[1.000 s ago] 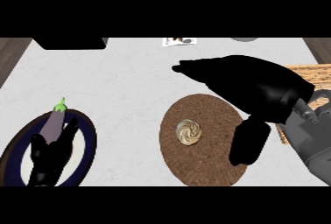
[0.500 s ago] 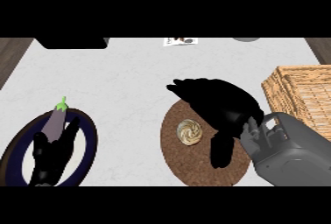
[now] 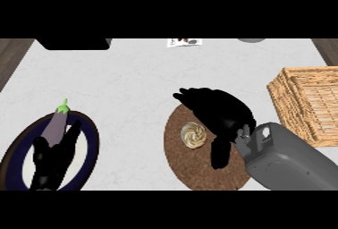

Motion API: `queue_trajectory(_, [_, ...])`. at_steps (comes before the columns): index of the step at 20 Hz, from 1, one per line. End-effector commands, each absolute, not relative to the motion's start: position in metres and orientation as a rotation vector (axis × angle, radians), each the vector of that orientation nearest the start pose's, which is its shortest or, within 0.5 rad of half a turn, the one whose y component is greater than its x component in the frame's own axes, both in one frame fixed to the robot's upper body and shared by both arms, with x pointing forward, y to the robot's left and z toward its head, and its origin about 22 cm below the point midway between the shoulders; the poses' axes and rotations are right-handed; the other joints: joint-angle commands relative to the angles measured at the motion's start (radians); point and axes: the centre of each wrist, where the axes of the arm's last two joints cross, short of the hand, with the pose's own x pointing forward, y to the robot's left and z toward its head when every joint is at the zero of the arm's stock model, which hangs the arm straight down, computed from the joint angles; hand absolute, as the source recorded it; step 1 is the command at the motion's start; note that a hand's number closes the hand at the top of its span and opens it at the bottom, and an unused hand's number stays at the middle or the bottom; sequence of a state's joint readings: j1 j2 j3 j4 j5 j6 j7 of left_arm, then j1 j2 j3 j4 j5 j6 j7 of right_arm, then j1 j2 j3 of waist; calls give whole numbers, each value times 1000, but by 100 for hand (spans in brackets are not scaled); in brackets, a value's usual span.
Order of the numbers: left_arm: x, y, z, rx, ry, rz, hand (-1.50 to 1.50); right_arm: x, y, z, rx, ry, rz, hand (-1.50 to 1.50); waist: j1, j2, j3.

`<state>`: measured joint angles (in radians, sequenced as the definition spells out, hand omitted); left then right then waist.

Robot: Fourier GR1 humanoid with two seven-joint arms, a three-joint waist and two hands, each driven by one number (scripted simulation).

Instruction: Pick the cupcake from the placemat and place it in the basket

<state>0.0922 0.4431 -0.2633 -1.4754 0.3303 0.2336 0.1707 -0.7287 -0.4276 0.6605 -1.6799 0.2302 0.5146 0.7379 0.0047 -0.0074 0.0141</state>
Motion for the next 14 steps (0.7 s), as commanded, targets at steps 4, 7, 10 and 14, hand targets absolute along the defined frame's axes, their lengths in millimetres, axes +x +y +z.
queue_trajectory(4, [192,300,-49,147,-1023,-31,0,292,-110,148,-486,-1209,1609,-150,0,9,-14])
queue_trajectory(7, [189,294,-51,163,-1012,-31,0,300,-114,129,-513,-1211,1605,-150,4,10,-14])
queue_trajectory(10, [198,287,-49,175,-1020,-42,0,289,-100,116,-465,-1208,1616,-150,-1,9,-14])
queue_trajectory(14, [205,276,-41,151,-1026,-33,0,305,-94,114,-458,-1229,1586,-150,4,10,-14])
